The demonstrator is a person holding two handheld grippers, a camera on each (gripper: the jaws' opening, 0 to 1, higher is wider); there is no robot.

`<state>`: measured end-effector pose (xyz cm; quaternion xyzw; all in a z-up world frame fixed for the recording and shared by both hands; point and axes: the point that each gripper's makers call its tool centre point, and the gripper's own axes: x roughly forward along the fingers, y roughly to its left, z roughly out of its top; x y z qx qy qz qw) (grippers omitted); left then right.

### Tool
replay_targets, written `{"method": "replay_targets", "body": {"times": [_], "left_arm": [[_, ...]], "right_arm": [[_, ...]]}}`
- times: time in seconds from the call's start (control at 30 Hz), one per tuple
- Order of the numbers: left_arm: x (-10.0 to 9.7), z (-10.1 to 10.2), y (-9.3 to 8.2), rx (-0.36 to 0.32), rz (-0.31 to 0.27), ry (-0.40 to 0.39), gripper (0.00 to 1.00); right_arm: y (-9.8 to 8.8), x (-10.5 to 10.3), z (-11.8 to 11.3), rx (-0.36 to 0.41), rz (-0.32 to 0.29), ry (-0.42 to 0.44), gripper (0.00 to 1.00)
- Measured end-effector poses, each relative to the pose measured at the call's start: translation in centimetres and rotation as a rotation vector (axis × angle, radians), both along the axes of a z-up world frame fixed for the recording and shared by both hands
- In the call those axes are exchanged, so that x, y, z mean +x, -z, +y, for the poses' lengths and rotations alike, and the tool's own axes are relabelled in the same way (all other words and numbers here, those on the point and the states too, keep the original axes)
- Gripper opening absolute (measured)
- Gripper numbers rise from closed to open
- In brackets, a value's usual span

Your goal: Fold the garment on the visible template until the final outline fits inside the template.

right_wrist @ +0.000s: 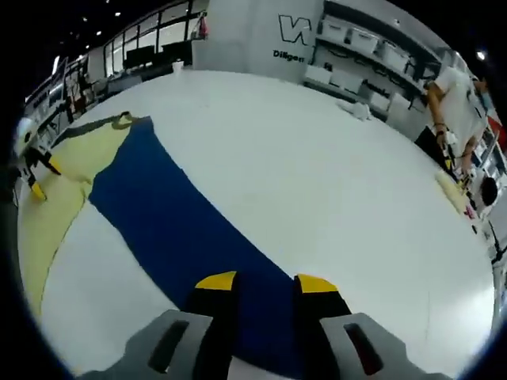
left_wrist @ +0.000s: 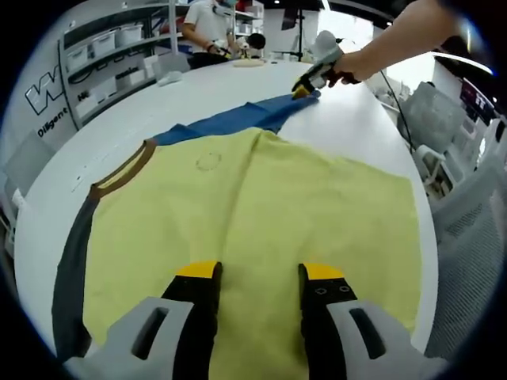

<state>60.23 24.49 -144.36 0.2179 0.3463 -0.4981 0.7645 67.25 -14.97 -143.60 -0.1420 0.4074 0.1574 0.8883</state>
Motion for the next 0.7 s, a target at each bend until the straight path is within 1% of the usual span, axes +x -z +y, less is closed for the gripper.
{"method": "replay_targets", "body": {"times": [0.07,0.1,0.17,0.2,0.23,0.37,0.4,0.43,0.47,0.5,0.53,0.57,0.6,0.63,0.67,0.7], "left_arm": [[0.0,0.0,0.0,-0.001,0.000,0.001,0.45],[0.0,0.0,0.0,-0.001,0.000,0.001,0.45],[0.0,0.0,0.0,-0.001,0.000,0.001,0.45],[0.0,0.0,0.0,-0.001,0.000,0.001,0.45],[0.0,0.0,0.0,0.000,0.000,0.001,0.45],[0.0,0.0,0.0,0.000,0.000,0.001,0.45],[0.0,0.0,0.0,0.000,0.000,0.001,0.45],[0.0,0.0,0.0,0.000,0.000,0.000,0.45],[0.0,0.0,0.0,0.000,0.000,0.000,0.45],[0.0,0.0,0.0,0.000,0.000,0.000,0.45],[0.0,0.0,0.0,0.000,0.000,0.000,0.45],[0.0,0.0,0.0,0.000,-0.001,0.000,0.45],[0.0,0.0,0.0,0.000,0.000,0.000,0.45],[0.0,0.0,0.0,0.000,0.000,0.000,0.45],[0.0,0.0,0.0,0.000,0.000,0.000,0.45],[0.0,0.0,0.0,0.000,0.000,0.000,0.45]], "right_arm": [[-0.1,0.4,0.1,-0.021,0.005,-0.028,0.25],[0.0,0.6,0.4,-0.007,0.015,-0.043,0.24],[0.3,0.6,0.7,0.020,0.053,-0.062,0.13],[0.3,0.7,0.7,0.016,0.059,-0.064,0.06],[0.4,0.7,0.8,0.005,0.068,-0.083,0.00],[0.3,1.1,0.7,0.003,0.065,-0.067,0.01],[0.0,1.5,1.0,0.021,0.039,-0.067,0.11],[-0.1,1.7,1.5,0.054,0.036,-0.070,0.16],[-0.2,1.7,2.3,0.065,0.031,-0.122,0.18],[0.0,1.7,1.8,-0.002,0.045,-0.158,0.17],[0.4,1.4,1.6,-0.005,0.083,-0.154,0.17],[0.2,1.8,2.0,0.036,0.067,-0.144,0.17],[0.3,1.9,2.1,0.044,0.077,-0.144,0.21],[0.3,2.1,1.9,0.040,0.074,-0.148,0.22],[0.4,2.1,1.9,0.047,0.083,-0.152,0.21],[0.5,2.0,2.1,0.066,0.097,-0.155,0.17]]}}
